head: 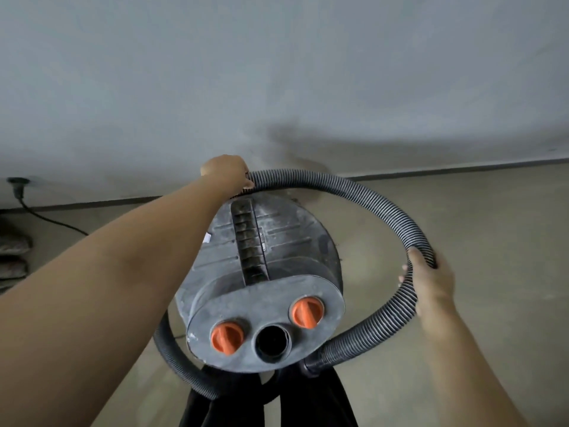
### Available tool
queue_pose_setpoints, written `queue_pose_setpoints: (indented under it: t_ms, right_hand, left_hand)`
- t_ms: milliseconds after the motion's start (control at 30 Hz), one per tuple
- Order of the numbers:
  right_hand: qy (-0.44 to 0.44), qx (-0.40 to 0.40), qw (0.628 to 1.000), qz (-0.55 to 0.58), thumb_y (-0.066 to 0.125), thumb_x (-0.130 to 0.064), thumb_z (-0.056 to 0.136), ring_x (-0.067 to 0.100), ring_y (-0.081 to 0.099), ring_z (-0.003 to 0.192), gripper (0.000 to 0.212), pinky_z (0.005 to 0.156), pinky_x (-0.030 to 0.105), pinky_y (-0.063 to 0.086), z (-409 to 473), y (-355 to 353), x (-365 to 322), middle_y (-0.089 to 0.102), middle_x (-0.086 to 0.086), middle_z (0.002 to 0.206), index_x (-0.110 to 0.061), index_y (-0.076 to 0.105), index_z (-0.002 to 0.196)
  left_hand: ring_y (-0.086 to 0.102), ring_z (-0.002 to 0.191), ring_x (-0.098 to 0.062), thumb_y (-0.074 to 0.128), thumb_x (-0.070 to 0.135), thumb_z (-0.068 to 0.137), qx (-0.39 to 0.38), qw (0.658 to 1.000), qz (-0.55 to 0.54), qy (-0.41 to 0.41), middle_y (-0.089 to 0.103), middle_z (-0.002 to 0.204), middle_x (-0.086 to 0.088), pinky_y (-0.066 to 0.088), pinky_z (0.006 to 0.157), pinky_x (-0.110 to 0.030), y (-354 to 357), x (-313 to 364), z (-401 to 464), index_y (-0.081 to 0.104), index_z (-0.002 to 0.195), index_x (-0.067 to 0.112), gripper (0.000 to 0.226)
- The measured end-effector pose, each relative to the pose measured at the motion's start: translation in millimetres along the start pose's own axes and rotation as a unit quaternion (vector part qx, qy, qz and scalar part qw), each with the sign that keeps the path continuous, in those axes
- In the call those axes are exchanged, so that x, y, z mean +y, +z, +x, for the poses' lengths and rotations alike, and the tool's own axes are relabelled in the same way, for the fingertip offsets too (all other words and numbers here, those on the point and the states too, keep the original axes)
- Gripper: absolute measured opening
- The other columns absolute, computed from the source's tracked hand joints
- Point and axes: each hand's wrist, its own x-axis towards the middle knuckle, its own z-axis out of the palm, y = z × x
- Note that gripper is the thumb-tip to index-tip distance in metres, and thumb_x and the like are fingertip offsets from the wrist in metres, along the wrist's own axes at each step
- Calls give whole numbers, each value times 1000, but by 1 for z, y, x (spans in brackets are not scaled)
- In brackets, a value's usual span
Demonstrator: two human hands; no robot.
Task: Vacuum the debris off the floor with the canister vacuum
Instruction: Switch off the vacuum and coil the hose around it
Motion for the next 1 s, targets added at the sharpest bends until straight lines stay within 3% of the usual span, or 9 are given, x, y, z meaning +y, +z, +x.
queue_pose_setpoints:
  t_ms: [233, 433, 533, 633, 700, 800, 867, 967, 1000]
  right_hand:
    - [-39, -22, 999, -26, 58, -21, 93, 23, 51, 53, 15, 52, 29, 44, 1, -2, 18, 55, 8, 71, -16, 59, 106]
    - [-66, -66, 994, -59, 59, -22, 92, 20, 55, 58, 9, 58, 33, 50, -10, -14, 17, 58, 4, 71, -20, 61, 101]
    - [-72, -94, 991, -67, 61, -24, 92, 21, 59, 62, 14, 56, 31, 51, -21, -33, -3, 61, 5, 76, -21, 62, 105]
    - [-53, -113, 991, -41, 62, -22, 92, 17, 61, 61, 16, 42, 21, 49, -36, -58, -34, 62, 7, 81, -22, 60, 108]
    - [-29, -142, 989, -22, 63, -23, 92, 12, 61, 52, 17, 39, 20, 48, -46, -69, -49, 62, 8, 81, -23, 60, 109]
    - [20, -175, 984, -4, 65, -28, 90, 15, 60, 48, 26, 43, 24, 49, -60, -77, -58, 64, 10, 80, -18, 61, 114]
    - [50, -195, 979, 10, 65, -30, 90, 15, 59, 45, 26, 45, 25, 50, -78, -83, -61, 65, 8, 77, -17, 61, 112]
    - [103, -229, 966, 65, 63, -32, 90, 15, 56, 44, 20, 44, 24, 50, -108, -90, -67, 65, 7, 71, -19, 59, 105]
    - [112, -248, 959, 80, 62, -32, 91, 14, 55, 43, 20, 43, 24, 50, -118, -92, -71, 64, 6, 68, -17, 57, 103]
  left_hand:
    - [53, 115, -34, 62, 48, 88, -33, 999, 33, 19, 52, 128, -16, 45, 96, -40, 7, -1, 22, 61, 127, 13, 52]
    - [45, 116, -40, 59, 52, 88, -44, 997, 69, -15, 38, 128, -22, 40, 101, -46, 18, 8, 36, 56, 125, 5, 59]
    - [42, 122, -41, 58, 47, 91, -27, 998, 31, -37, 38, 134, -24, 37, 102, -46, 14, 13, 22, 49, 131, 2, 61]
    - [40, 126, -42, 50, 36, 97, 16, 996, -69, -47, 37, 140, -26, 36, 105, -45, 13, 14, -11, 39, 140, 4, 55]
    - [43, 124, -40, 48, 27, 97, 91, 979, -178, -46, 36, 139, -24, 38, 104, -46, 16, 17, -55, 39, 140, 7, 49]
    - [54, 95, -24, 51, 17, 94, 261, 901, -345, 18, 56, 105, -13, 44, 85, -34, 38, 43, -159, 59, 107, 5, 19]
    - [47, 64, -10, 50, 17, 94, 215, 858, -466, -2, 53, 72, -2, 42, 62, -27, 78, 65, -245, 54, 80, 7, 17]
    - [45, 49, -12, 50, 25, 96, -33, 818, -555, -147, 51, 54, -1, 47, 56, -34, 177, 96, -340, 49, 66, 6, 36]
    - [51, 48, -14, 51, 32, 97, -137, 782, -573, -202, 55, 52, -2, 51, 58, -34, 206, 105, -361, 52, 65, 5, 41]
